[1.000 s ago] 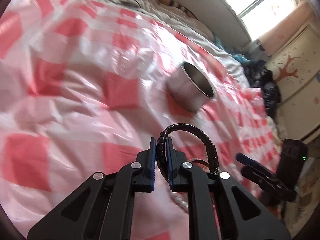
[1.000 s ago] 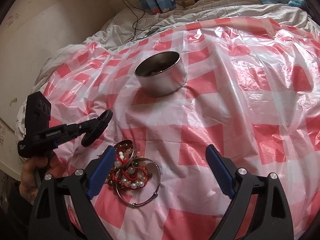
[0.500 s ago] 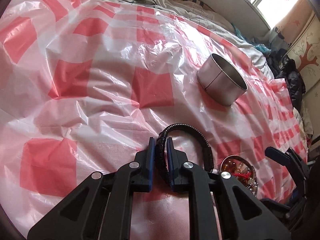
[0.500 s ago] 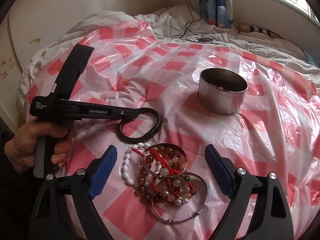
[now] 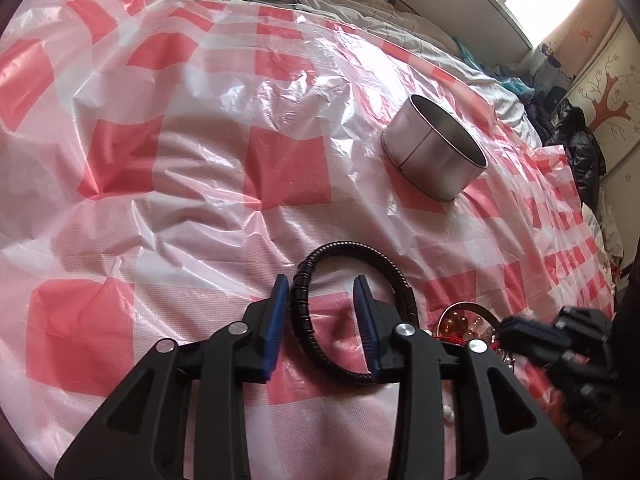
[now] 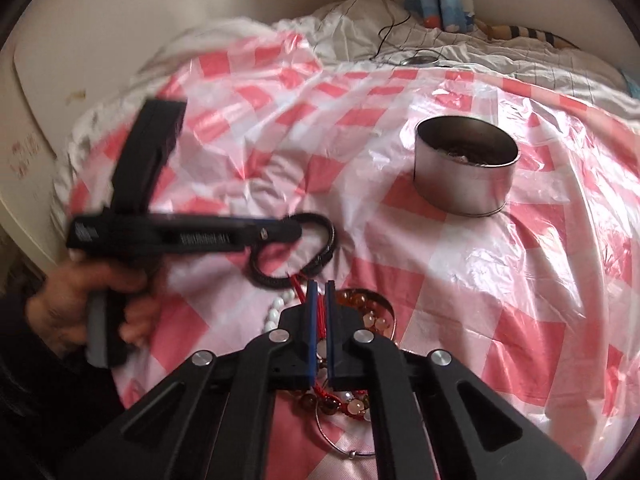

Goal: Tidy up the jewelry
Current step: 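Grasp the red string bracelet with the right tool while the left tool holds the black bracelet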

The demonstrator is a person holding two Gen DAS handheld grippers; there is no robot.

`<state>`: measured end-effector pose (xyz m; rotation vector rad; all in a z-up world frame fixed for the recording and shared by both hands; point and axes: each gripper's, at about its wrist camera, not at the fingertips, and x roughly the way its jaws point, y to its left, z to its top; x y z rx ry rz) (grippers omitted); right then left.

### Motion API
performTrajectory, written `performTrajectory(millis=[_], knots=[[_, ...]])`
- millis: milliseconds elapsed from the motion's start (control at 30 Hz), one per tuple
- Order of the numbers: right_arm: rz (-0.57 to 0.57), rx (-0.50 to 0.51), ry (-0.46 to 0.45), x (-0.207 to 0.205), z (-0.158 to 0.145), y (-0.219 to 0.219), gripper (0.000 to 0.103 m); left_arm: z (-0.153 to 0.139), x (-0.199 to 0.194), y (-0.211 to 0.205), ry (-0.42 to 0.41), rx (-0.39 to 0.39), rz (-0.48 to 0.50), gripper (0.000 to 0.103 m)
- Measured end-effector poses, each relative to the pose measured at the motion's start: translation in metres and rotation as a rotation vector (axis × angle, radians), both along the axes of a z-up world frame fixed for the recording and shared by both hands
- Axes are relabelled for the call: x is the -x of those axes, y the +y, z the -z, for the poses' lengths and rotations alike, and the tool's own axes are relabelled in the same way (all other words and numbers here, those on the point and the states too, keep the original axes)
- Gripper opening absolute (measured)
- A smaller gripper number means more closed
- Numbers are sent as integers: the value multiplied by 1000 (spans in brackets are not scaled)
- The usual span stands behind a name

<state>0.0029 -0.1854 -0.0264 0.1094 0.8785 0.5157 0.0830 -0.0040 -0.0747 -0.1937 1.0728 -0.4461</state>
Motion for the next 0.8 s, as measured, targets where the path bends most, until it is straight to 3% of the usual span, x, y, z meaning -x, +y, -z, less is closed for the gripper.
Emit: performTrajectory(millis=[167, 200, 233, 267, 300, 333, 433, 500, 533, 600, 667, 733, 800], knots=[[28, -180, 41, -3, -7, -25, 4, 0, 2, -2, -5, -5, 9, 35], [36, -165, 50, -5, -7, -24, 11, 0, 2, -1, -4, -1, 9, 36], [37, -142, 57, -6, -7, -22, 23, 0, 1, -1, -3, 1, 8, 36], [27, -131, 67, -7, -5, -19, 61, 0, 2, -1, -3, 3, 9, 37], [30, -106, 67, -7, -4, -16, 72, 0, 1, -1, -4, 4, 12, 38], [22, -83, 53, -7, -4, -11, 72, 0, 1, -1, -4, 5, 14, 39], [-10, -9, 27, -4, -3, 0, 68, 0, 2, -2, -5, 6, 18, 41], [-24, 54, 39, -5, 5, 7, 44, 0, 2, -2, -5, 7, 18, 42], [-35, 87, 41, -5, 8, 12, 40, 0, 2, -2, -4, 7, 19, 42], [-64, 175, 34, -3, 15, 23, 20, 0, 2, -2, -4, 10, 22, 44], [-79, 210, 25, -2, 19, 29, 11, 0, 2, -3, -6, 8, 26, 46], [-60, 187, 4, -1, 14, 25, 11, 0, 3, -4, -9, 3, 28, 46], [-28, 80, -6, -1, 6, 10, 11, 0, 3, -5, -14, -1, 28, 46]])
